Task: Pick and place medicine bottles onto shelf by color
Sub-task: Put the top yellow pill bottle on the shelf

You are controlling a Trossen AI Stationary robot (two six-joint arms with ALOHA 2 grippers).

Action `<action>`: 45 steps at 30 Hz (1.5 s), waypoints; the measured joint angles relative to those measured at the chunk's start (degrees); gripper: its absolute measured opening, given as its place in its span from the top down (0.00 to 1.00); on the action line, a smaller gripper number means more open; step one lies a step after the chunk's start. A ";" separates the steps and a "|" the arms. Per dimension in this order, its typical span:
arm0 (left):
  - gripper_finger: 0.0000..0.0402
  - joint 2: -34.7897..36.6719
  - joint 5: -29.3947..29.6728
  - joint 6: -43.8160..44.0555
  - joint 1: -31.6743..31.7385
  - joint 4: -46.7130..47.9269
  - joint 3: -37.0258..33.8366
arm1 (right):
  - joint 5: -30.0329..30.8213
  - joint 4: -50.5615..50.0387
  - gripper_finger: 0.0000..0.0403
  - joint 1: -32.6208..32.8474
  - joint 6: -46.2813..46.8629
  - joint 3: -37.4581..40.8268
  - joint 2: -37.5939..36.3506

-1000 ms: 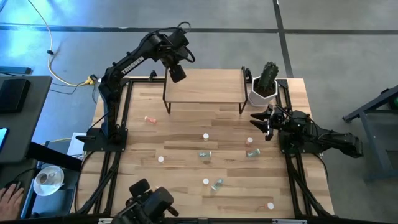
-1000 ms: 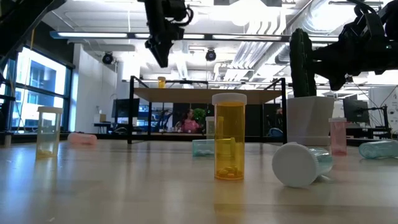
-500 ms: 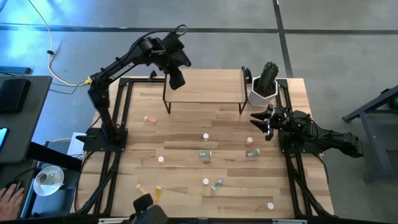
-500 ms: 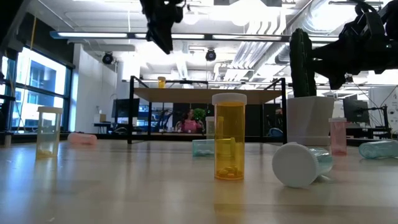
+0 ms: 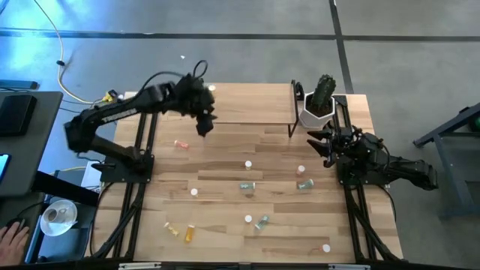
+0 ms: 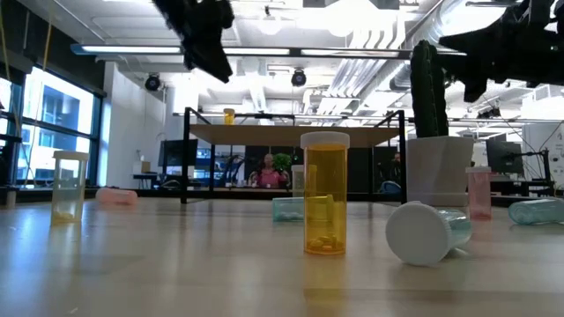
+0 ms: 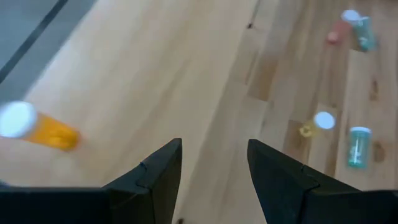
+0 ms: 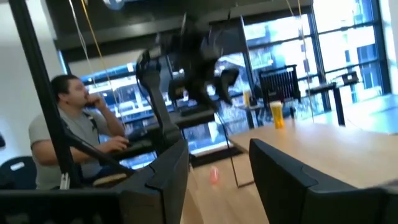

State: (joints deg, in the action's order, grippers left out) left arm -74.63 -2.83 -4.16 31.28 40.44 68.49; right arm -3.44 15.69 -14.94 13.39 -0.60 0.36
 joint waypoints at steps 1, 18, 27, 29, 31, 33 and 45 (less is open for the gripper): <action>0.57 1.24 -0.02 0.49 -0.82 -2.54 -2.78 | 0.00 0.57 0.60 -0.02 0.00 -0.03 0.00; 0.57 13.67 2.23 8.95 -16.20 -26.13 -27.35 | -0.07 -6.69 0.60 0.00 -4.88 -18.37 26.03; 0.57 13.61 2.23 9.11 -22.00 -24.87 -29.09 | -1.25 -11.63 0.59 3.05 -8.51 -26.41 44.95; 0.57 13.61 2.23 9.41 -23.07 -25.25 -29.09 | -1.29 -11.88 0.58 4.52 -8.54 -28.03 48.84; 0.57 13.61 2.29 9.38 -23.88 -25.48 -29.09 | -1.27 -11.83 0.55 5.94 -9.28 -29.67 52.47; 0.57 13.61 3.15 9.15 -24.62 -25.39 -29.09 | -0.59 -11.72 0.53 7.34 -10.63 -31.37 55.89; 0.57 13.61 8.44 10.09 -27.08 -24.28 -29.09 | 1.59 -11.66 0.49 12.07 -16.45 -40.07 73.36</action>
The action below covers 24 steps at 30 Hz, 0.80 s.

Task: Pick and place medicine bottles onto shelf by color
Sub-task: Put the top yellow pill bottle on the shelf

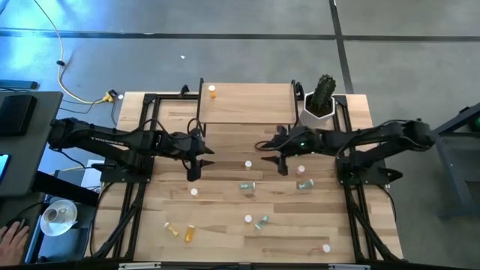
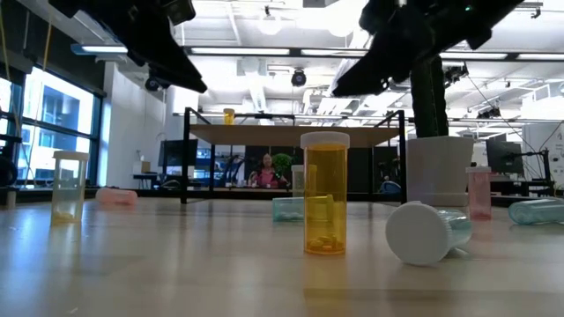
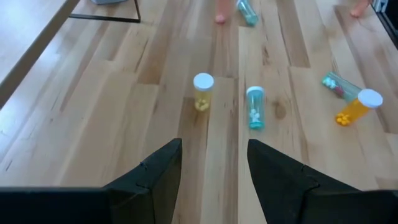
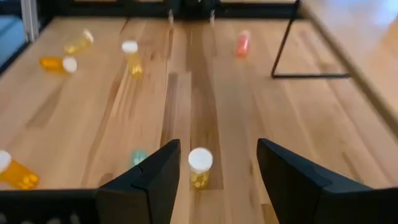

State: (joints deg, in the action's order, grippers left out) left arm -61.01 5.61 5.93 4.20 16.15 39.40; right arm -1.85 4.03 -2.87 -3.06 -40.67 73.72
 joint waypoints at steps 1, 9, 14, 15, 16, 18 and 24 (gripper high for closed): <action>0.57 0.00 0.02 0.09 -0.13 0.17 0.00 | 0.03 -0.02 0.49 0.06 -0.38 -0.39 1.29; 0.57 -0.02 0.20 0.11 -0.23 0.43 0.00 | 0.08 4.91 0.49 0.04 -0.88 -2.24 10.63; 0.57 -0.02 0.20 0.11 -0.23 0.54 0.00 | -0.19 8.20 0.49 0.04 -1.02 -2.23 14.74; 0.57 -0.02 0.20 0.11 -0.23 0.54 0.00 | -0.21 9.13 0.49 0.04 -0.94 -2.22 15.47; 0.57 -0.02 0.20 0.11 -0.23 0.53 0.00 | -0.24 10.19 0.49 0.04 -0.90 -2.22 16.26; 0.57 -0.04 0.20 0.11 -0.23 0.51 0.00 | -0.55 12.37 0.49 0.06 -0.88 -2.22 17.83; 0.57 -0.04 0.20 0.11 -0.23 0.47 0.00 | -2.25 17.45 0.49 0.73 -1.03 -2.22 22.21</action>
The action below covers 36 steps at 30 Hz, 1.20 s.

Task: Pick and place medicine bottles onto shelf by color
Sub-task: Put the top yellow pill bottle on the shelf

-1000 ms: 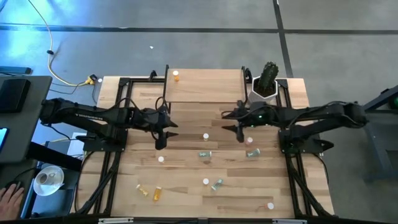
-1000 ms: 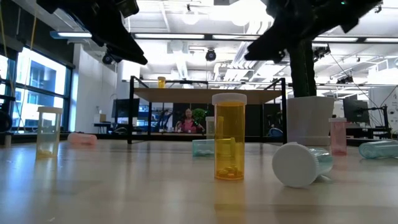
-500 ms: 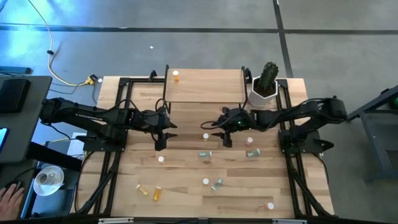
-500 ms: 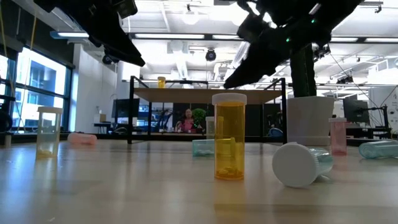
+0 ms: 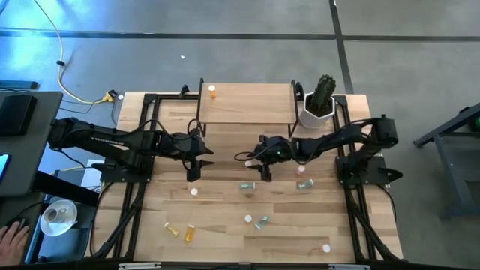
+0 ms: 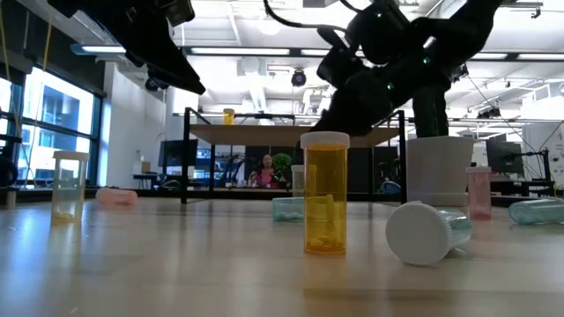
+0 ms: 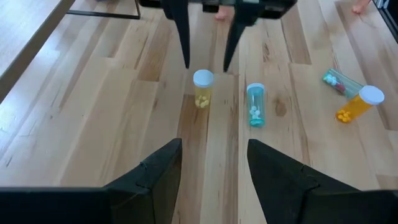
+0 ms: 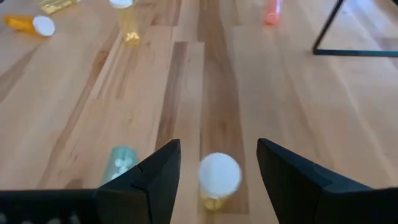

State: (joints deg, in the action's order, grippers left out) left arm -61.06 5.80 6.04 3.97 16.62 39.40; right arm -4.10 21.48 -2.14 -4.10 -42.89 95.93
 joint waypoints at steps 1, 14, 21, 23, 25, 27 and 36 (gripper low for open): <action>0.57 0.00 -0.01 0.00 0.00 0.01 0.00 | -0.02 0.13 0.49 0.03 0.00 0.00 0.44; 0.57 0.00 -0.02 -0.04 0.00 -0.13 0.00 | -0.02 0.97 0.49 0.01 -0.25 0.07 2.44; 0.57 0.00 -0.02 -0.04 0.01 -0.13 -0.02 | -0.46 1.48 0.49 0.01 -0.71 0.09 4.72; 0.57 0.00 -0.02 -0.03 0.02 -0.11 -0.02 | -0.43 1.82 0.49 0.01 -0.85 0.09 4.80; 0.57 0.00 -0.02 -0.04 0.02 -0.13 -0.02 | -0.41 2.47 0.49 -0.01 -0.88 0.09 4.71; 0.57 0.00 -0.02 -0.04 0.02 -0.12 -0.02 | -0.41 2.87 0.49 0.01 -1.00 0.09 4.69; 0.57 0.00 -0.02 -0.20 0.02 -0.11 -0.02 | -0.52 2.40 0.61 0.00 -1.08 0.09 4.67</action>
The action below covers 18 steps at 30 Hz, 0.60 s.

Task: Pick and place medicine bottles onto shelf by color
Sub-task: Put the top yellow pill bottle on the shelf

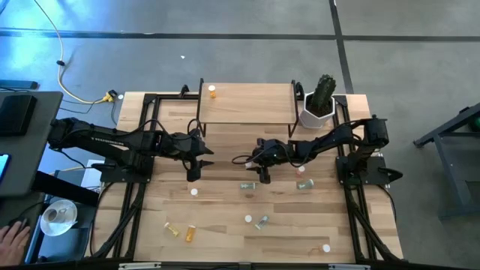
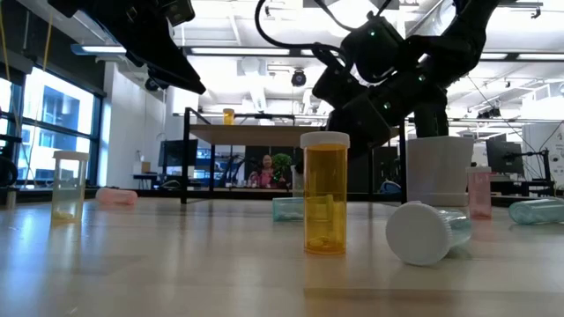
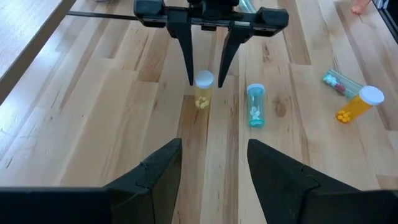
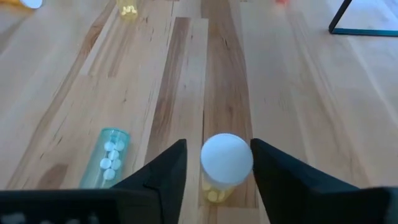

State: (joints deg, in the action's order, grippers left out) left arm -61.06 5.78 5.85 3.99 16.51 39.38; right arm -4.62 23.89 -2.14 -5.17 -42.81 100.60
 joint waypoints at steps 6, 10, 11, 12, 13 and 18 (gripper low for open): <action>0.57 0.00 0.00 0.00 0.00 0.00 0.00 | -0.05 -0.08 0.71 0.00 0.16 0.00 -0.03; 0.57 0.00 0.00 0.00 0.00 0.00 0.00 | -0.09 -0.10 0.73 0.00 0.16 0.00 -0.04; 0.57 0.00 0.00 0.00 -0.02 0.00 0.00 | -0.09 -0.08 0.73 -0.01 0.16 0.00 -0.04; 0.57 0.00 0.00 0.00 0.00 0.01 0.00 | -0.09 -0.07 0.73 -0.02 0.16 0.00 -0.04; 0.57 0.00 0.00 0.00 0.00 0.02 0.00 | -0.09 -0.07 0.74 -0.02 0.16 0.00 -0.07; 0.57 0.00 0.00 0.00 0.00 0.04 0.00 | -0.11 0.44 0.74 -0.08 0.18 0.00 -1.46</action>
State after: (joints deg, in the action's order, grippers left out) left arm -61.06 5.78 5.85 3.99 16.56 39.38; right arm -4.73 24.33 -2.22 -5.00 -42.81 99.14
